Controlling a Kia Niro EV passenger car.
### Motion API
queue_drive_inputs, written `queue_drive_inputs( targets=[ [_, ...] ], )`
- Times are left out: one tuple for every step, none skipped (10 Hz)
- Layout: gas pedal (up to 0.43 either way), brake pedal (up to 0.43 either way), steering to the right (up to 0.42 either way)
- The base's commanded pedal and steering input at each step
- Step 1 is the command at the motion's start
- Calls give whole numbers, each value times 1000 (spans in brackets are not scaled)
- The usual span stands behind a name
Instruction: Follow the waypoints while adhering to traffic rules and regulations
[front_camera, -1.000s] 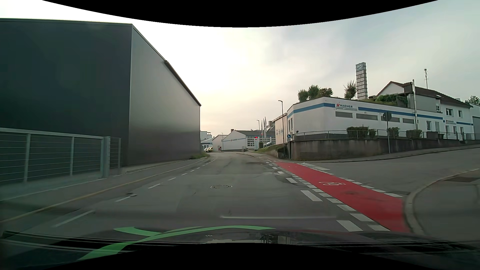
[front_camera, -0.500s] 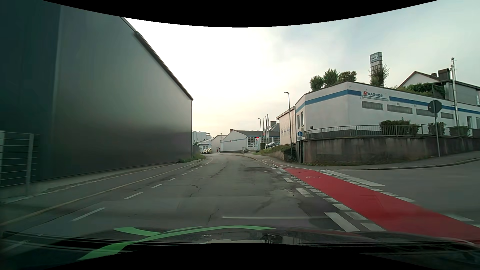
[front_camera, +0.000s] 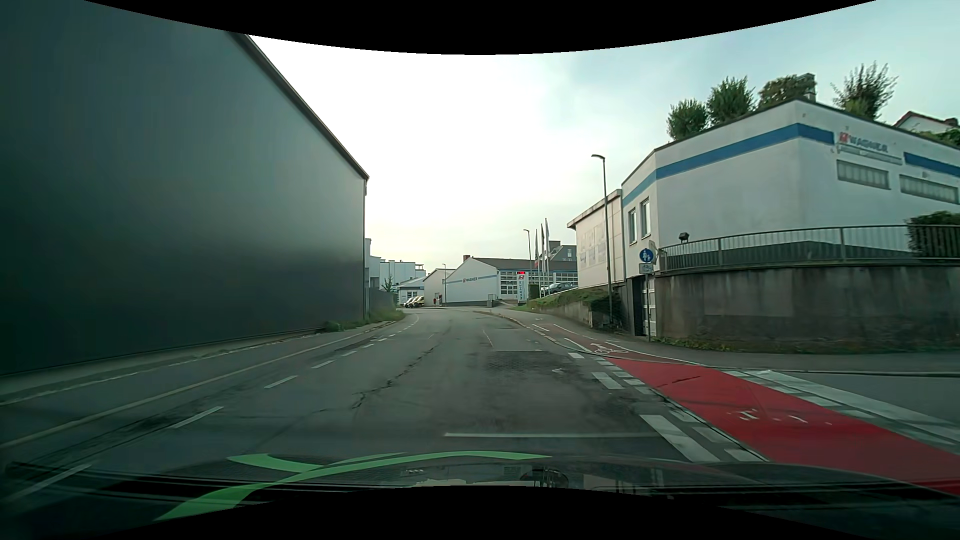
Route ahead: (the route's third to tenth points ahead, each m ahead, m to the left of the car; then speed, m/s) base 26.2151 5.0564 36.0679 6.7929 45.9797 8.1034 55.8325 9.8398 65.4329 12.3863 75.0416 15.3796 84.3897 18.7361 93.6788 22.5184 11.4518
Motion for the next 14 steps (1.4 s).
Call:
queue_drive_inputs(
  targets=[
    [197, 0, -17],
    [197, 0, -17],
    [197, 0, -19],
    [197, 0, -24],
    [197, 0, -24],
    [197, 0, -23],
    [197, 0, -23],
    [197, 0, -25],
    [197, 0, -27],
    [189, 0, -27],
    [189, 0, -27],
    [189, 0, -27],
    [177, 0, -26],
    [177, 0, -25]
  ],
)
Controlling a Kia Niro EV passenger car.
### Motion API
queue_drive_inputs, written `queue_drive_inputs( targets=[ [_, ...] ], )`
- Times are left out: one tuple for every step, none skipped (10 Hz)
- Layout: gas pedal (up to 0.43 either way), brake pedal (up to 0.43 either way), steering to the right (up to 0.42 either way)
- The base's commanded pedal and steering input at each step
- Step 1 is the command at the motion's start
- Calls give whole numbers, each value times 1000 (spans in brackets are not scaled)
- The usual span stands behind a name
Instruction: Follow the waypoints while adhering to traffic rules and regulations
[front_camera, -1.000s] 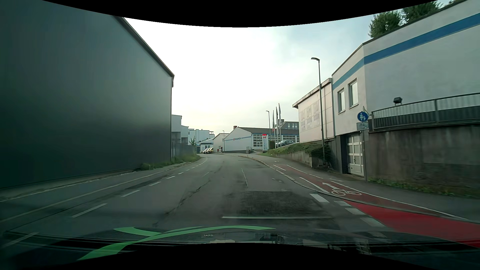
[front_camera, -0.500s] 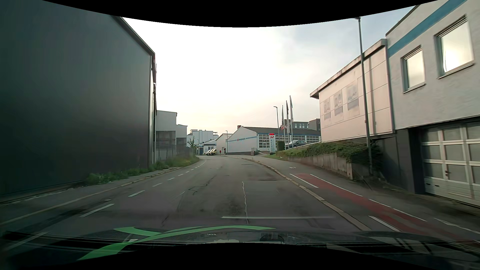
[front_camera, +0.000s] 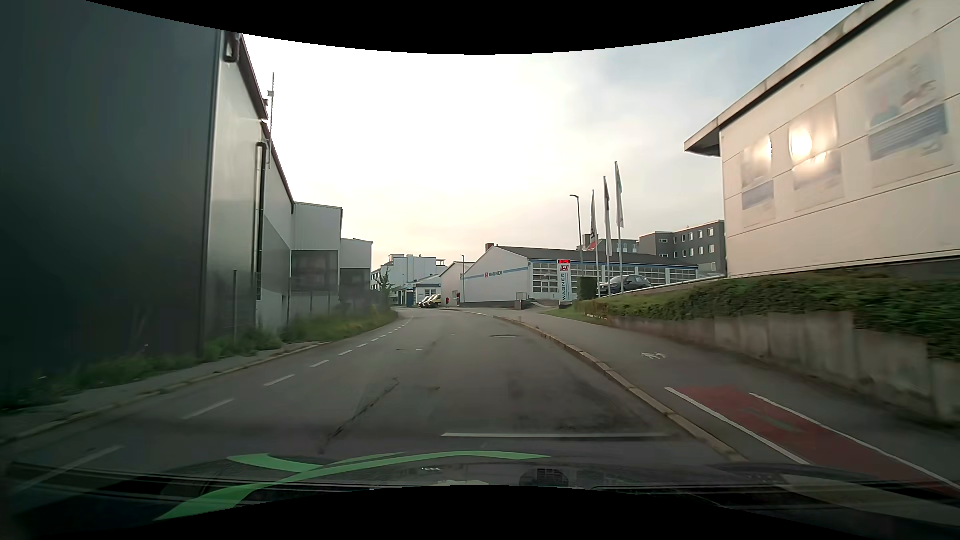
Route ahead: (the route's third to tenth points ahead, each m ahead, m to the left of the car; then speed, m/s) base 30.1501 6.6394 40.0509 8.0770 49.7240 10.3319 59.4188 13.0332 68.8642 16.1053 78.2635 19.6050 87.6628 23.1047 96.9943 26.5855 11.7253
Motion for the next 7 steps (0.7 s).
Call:
queue_drive_inputs(
  targets=[
    [177, 0, -24],
    [177, 0, -24],
    [169, 0, -26],
    [157, 0, -27],
    [157, 0, -27],
    [157, 0, -27],
    [157, 0, -26]
  ],
)
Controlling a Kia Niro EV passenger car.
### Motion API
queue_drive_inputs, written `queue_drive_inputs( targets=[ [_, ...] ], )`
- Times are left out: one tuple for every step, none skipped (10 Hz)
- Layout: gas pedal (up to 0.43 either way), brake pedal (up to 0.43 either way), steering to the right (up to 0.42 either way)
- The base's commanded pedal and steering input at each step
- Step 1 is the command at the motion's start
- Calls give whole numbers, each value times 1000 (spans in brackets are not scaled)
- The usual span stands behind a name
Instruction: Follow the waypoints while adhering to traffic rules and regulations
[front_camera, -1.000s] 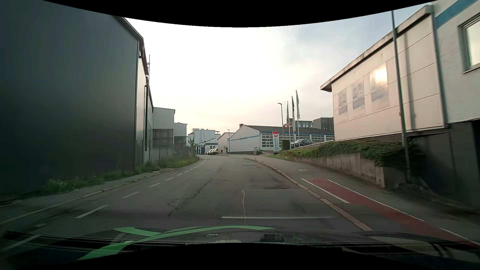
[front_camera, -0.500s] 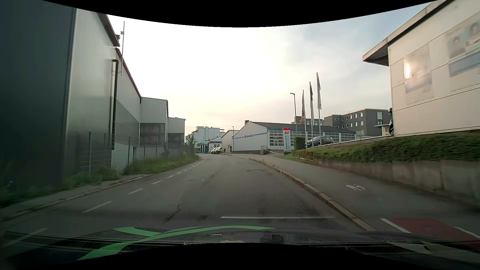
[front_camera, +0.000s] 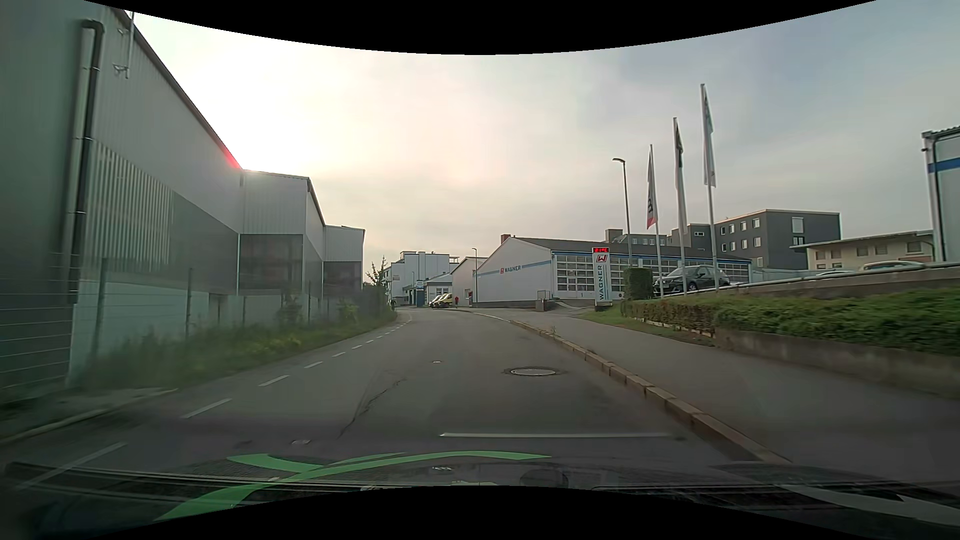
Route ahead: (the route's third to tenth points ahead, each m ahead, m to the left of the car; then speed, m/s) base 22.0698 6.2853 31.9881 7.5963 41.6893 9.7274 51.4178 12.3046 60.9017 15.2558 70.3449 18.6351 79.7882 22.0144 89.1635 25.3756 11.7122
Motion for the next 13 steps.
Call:
queue_drive_inputs(
  targets=[
    [157, 0, -26],
    [157, 0, -26],
    [157, 0, -26],
    [157, 0, -26],
    [157, 0, -26],
    [157, 0, -26],
    [157, 0, -27],
    [157, 0, -26],
    [157, 0, -24],
    [157, 0, -24],
    [157, 0, -23],
    [157, 0, -24],
    [157, 0, -24]
  ],
)
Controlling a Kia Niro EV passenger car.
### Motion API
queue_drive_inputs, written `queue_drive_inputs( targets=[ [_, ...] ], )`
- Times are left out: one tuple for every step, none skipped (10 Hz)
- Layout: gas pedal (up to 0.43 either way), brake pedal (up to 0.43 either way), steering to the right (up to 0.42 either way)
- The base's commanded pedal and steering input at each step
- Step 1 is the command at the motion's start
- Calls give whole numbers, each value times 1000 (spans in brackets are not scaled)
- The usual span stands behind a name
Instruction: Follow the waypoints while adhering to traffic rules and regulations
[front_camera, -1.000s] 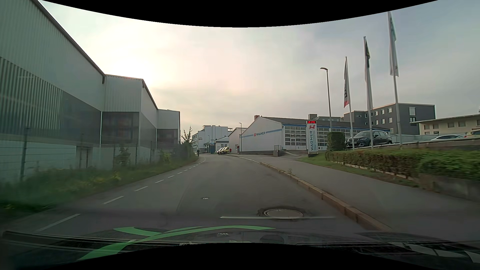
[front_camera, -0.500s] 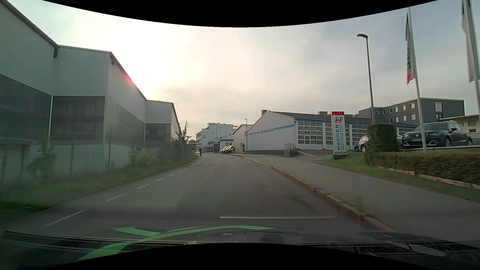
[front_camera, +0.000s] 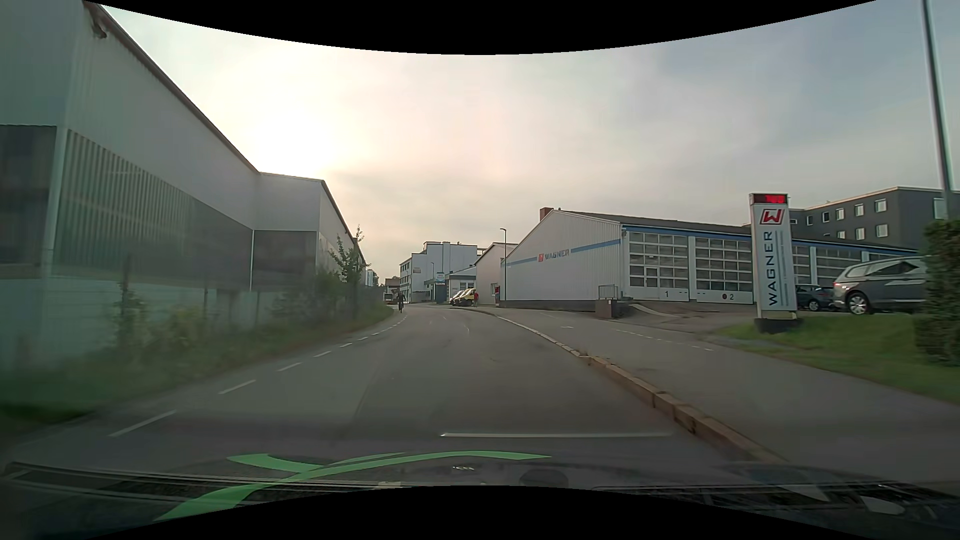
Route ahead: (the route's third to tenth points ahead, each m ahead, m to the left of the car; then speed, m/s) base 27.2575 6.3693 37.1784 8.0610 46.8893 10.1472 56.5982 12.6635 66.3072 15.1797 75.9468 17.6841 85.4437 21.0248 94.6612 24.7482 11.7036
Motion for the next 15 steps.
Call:
queue_drive_inputs(
  targets=[
    [157, 0, -24],
    [157, 0, -25],
    [157, 0, -25],
    [157, 0, -26],
    [157, 0, -28],
    [157, 0, -29],
    [157, 0, -29],
    [157, 0, -30],
    [157, 0, -30],
    [157, 0, -30],
    [157, 0, -30],
    [157, 0, -31],
    [157, 0, -31],
    [157, 0, -31],
    [157, 0, -31]
  ],
)
